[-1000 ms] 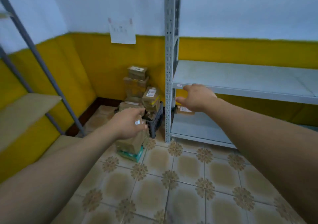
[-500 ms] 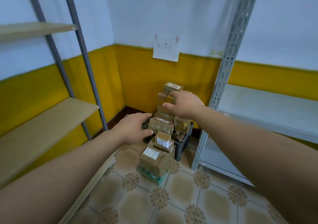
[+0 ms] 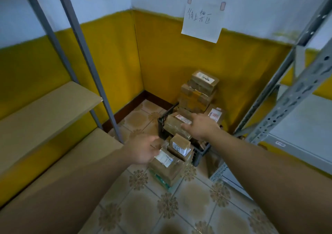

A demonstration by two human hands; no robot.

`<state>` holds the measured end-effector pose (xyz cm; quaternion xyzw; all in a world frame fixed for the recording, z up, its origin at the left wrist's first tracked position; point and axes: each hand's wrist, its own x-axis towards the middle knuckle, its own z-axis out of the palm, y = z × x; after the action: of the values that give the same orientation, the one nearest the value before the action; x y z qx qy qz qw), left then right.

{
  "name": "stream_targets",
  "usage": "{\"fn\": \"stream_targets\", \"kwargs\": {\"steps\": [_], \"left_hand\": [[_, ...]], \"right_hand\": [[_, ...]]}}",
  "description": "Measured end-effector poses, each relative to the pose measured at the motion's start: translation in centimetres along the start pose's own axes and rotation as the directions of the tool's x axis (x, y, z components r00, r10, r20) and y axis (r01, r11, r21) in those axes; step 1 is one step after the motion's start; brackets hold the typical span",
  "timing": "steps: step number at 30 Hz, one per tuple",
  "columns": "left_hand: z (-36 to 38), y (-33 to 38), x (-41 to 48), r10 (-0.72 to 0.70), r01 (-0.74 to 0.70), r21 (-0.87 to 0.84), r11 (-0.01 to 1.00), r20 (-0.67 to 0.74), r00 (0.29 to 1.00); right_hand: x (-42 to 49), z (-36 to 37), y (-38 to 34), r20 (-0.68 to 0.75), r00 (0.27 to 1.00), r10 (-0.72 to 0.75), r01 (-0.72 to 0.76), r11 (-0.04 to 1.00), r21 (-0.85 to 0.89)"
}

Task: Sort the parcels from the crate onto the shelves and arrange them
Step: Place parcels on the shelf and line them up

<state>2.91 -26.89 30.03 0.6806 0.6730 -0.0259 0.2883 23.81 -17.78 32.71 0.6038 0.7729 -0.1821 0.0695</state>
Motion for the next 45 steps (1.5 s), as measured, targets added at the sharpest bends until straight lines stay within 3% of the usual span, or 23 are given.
{"fn": "stream_targets", "kwargs": {"steps": [7, 16, 21, 26, 30, 33, 35, 37, 40, 43, 45], "left_hand": [[1.7, -4.7, 11.3, -0.076, 0.082, -0.024, 0.996, 0.194, 0.978], [8.2, -8.9, 26.8, -0.189, 0.216, -0.101, 0.971, 0.227, 0.955], [15.5, -11.9, 35.4, -0.283, 0.342, -0.144, 0.929, 0.321, 0.904], [22.6, -14.1, 40.7, -0.373, 0.475, -0.177, 0.862, 0.415, 0.83], [25.6, -14.7, 42.7, -0.368, 0.508, -0.23, 0.83, 0.459, 0.809], [26.1, -14.5, 43.4, -0.374, 0.54, -0.297, 0.788, 0.465, 0.802], [25.8, -14.0, 43.7, -0.381, 0.555, -0.379, 0.741, 0.444, 0.811], [24.4, -12.6, 43.9, -0.374, 0.544, -0.498, 0.676, 0.404, 0.835], [22.1, -11.0, 44.6, -0.28, 0.527, -0.752, 0.395, 0.448, 0.849], [20.2, -10.1, 45.3, -0.196, 0.503, -0.853, 0.136, 0.475, 0.858], [19.3, -9.7, 45.9, -0.208, 0.467, -0.879, 0.094, 0.441, 0.873]], "right_hand": [[10.4, 4.8, 3.1, 0.102, 0.99, 0.096, -0.101, 0.994, 0.049], [24.5, 14.0, 5.4, 0.327, 0.937, 0.12, -0.184, 0.967, 0.174], [32.7, 23.3, 8.4, 0.405, 0.914, 0.029, -0.089, 0.988, 0.129], [37.2, 31.6, 10.5, 0.508, 0.861, 0.001, 0.041, 0.997, -0.072], [37.7, 35.5, 11.6, 0.493, 0.87, 0.031, -0.004, 0.998, -0.057], [37.5, 35.8, 12.2, 0.431, 0.901, 0.053, -0.09, 0.994, 0.066], [37.3, 35.2, 12.3, 0.406, 0.905, 0.129, -0.269, 0.912, 0.309], [37.1, 34.3, 11.9, 0.384, 0.896, 0.222, -0.428, 0.662, 0.615], [36.8, 32.1, 10.5, 0.416, 0.873, 0.253, -0.485, 0.369, 0.793], [36.8, 30.0, 9.3, 0.411, 0.878, 0.243, -0.469, 0.272, 0.841], [36.7, 28.4, 9.0, 0.378, 0.898, 0.226, -0.434, 0.31, 0.846]]}}
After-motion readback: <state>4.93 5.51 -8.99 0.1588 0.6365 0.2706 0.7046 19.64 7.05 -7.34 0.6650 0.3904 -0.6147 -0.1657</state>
